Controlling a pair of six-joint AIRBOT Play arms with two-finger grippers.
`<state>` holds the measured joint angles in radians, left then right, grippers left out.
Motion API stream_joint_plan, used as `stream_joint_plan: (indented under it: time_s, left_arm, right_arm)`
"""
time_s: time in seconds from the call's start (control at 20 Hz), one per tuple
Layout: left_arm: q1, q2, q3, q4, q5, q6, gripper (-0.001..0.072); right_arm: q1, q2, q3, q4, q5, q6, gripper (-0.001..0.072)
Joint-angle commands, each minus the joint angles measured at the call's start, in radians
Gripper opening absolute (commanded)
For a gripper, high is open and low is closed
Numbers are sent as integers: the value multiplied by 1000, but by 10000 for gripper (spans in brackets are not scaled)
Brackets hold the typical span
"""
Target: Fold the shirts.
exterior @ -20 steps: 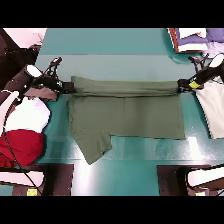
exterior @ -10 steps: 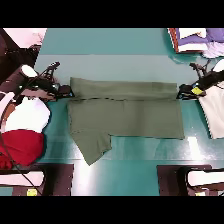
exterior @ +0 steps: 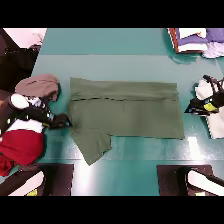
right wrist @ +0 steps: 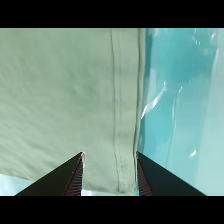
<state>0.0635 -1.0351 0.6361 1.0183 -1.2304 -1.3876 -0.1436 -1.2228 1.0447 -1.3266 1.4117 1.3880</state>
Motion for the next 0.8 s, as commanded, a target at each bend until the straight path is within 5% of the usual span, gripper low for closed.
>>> stream_joint_plan:
  time_s: [0.0,0.5,0.55,0.65,0.75]
  left_arm:
    - [0,106,-197,-80,18,-19,487]
    - [0,104,-296,-208,124,60,485]
    - [0,103,-296,-220,130,60,460]
    - [0,103,-296,-228,153,65,154]
    - [1,103,-296,-239,163,86,107]
  right_arm:
    - [-10,73,-84,13,-26,-6,387]
    - [-8,77,-82,157,-23,-10,386]
    - [-8,77,-82,157,-24,-10,386]
    - [-8,77,-82,156,-21,-10,386]
    - [-8,77,-82,146,-10,-10,386]
